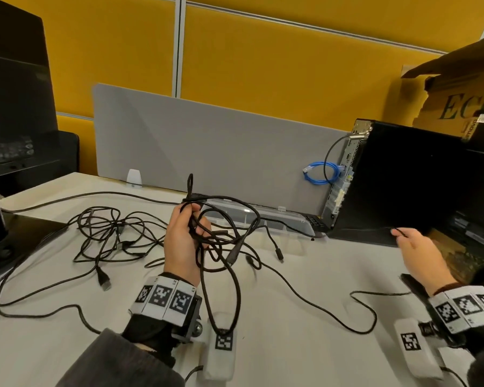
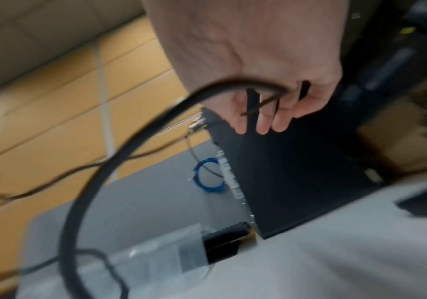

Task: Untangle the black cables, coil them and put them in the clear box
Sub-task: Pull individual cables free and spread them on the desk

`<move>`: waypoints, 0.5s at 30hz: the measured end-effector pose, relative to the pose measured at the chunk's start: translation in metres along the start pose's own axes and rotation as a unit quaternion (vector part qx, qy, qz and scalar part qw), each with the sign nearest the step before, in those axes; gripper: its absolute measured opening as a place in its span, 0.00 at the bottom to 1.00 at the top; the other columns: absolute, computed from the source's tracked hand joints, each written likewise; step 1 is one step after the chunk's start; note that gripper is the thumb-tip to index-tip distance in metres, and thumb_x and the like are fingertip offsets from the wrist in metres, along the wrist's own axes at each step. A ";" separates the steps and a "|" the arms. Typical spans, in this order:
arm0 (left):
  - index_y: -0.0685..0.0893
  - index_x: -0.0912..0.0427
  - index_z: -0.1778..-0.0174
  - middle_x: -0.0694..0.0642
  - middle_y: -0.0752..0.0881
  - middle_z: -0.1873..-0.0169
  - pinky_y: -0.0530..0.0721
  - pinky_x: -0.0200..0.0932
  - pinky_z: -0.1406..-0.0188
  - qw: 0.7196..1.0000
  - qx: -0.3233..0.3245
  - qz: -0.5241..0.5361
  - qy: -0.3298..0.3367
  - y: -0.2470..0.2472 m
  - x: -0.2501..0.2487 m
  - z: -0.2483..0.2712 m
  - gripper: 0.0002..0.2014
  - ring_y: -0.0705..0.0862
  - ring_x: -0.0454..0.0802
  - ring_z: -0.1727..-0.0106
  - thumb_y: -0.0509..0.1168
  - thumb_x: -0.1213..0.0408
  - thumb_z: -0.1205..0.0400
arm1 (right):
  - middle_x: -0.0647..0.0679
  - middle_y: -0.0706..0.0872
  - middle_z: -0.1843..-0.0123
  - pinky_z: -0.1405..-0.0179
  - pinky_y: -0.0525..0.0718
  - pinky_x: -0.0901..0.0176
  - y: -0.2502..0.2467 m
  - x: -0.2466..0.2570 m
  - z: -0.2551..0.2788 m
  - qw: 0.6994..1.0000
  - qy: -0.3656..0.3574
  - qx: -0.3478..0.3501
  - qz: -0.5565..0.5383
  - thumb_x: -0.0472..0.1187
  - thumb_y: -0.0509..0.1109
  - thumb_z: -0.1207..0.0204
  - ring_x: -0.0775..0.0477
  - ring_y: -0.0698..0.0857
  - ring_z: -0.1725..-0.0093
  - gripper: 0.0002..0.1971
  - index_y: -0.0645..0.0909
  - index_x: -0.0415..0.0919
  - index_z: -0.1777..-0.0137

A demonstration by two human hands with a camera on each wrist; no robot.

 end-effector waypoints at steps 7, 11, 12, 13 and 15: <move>0.75 0.57 0.59 0.47 0.70 0.79 0.68 0.29 0.83 0.998 0.030 -0.058 0.011 0.015 0.007 0.004 0.10 0.67 0.39 0.80 0.51 0.65 0.14 | 0.54 0.64 0.22 0.21 0.59 0.40 0.059 0.162 0.118 0.931 -0.264 0.242 -0.073 0.46 0.57 0.17 0.51 0.59 0.21 0.27 0.54 0.63 0.22; 0.74 0.56 0.58 0.48 0.70 0.78 0.66 0.31 0.83 0.996 0.060 -0.063 -0.004 0.019 0.013 0.004 0.09 0.66 0.41 0.78 0.52 0.65 0.14 | 0.60 0.65 0.22 0.22 0.61 0.51 0.079 0.209 0.149 0.888 -0.342 0.281 -0.124 0.43 0.59 0.17 0.59 0.60 0.23 0.28 0.54 0.67 0.23; 0.74 0.56 0.58 0.48 0.70 0.78 0.65 0.32 0.83 0.996 0.070 -0.063 -0.007 0.021 0.014 0.004 0.09 0.66 0.41 0.78 0.51 0.65 0.14 | 0.61 0.67 0.24 0.24 0.62 0.55 0.080 0.216 0.154 0.878 -0.366 0.275 -0.137 0.41 0.61 0.18 0.60 0.62 0.25 0.28 0.58 0.68 0.26; 0.74 0.56 0.58 0.48 0.69 0.78 0.66 0.32 0.83 0.994 0.079 -0.069 -0.011 0.023 0.016 0.004 0.09 0.66 0.41 0.78 0.51 0.65 0.14 | 0.61 0.70 0.27 0.27 0.64 0.60 0.080 0.223 0.158 0.868 -0.393 0.263 -0.152 0.39 0.63 0.19 0.60 0.65 0.27 0.25 0.64 0.67 0.29; 0.75 0.55 0.58 0.49 0.70 0.76 0.67 0.33 0.81 0.992 0.096 -0.083 -0.015 0.026 0.018 0.006 0.09 0.67 0.41 0.77 0.51 0.64 0.14 | 0.60 0.79 0.38 0.35 0.72 0.64 0.077 0.232 0.164 0.854 -0.427 0.234 -0.183 0.38 0.65 0.21 0.59 0.73 0.35 0.13 0.78 0.57 0.41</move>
Point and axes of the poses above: each hand's wrist, its own z-axis away from the middle knuckle, its own y-axis out of the palm, x = y × z, the point moved 10 cm from there along -z, towards the middle knuckle
